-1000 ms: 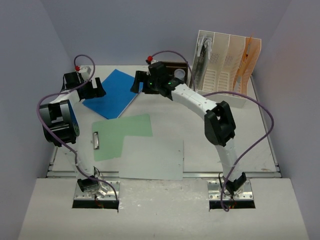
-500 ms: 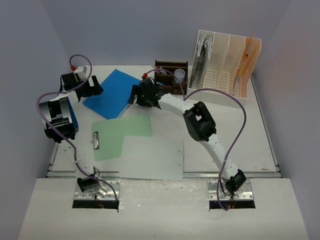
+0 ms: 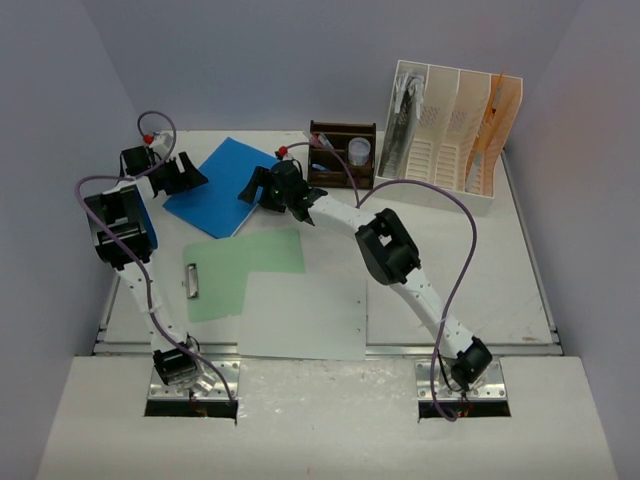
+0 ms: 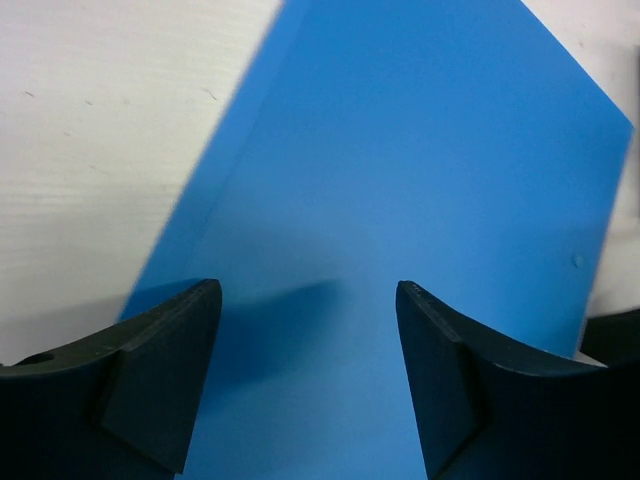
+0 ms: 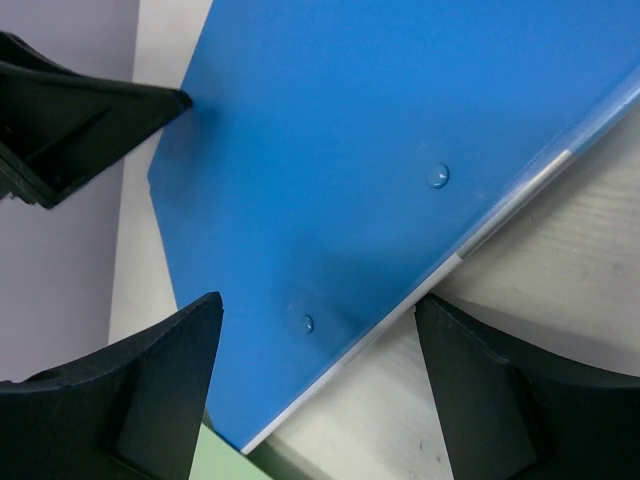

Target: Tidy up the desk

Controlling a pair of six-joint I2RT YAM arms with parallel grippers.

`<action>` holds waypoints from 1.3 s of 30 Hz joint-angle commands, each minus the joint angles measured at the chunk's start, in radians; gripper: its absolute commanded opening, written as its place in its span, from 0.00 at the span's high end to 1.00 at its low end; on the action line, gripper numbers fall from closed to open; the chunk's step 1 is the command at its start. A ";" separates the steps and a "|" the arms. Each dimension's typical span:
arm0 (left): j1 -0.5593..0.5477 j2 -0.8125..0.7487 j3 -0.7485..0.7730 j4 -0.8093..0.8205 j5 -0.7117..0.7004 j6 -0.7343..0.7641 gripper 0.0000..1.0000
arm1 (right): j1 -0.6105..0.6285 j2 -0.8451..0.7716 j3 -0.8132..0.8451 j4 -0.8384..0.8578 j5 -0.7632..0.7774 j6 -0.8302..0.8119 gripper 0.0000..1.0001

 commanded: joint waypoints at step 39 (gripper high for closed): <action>0.034 0.173 0.252 -0.327 -0.026 0.103 0.45 | -0.001 0.135 0.043 0.157 -0.099 0.069 0.21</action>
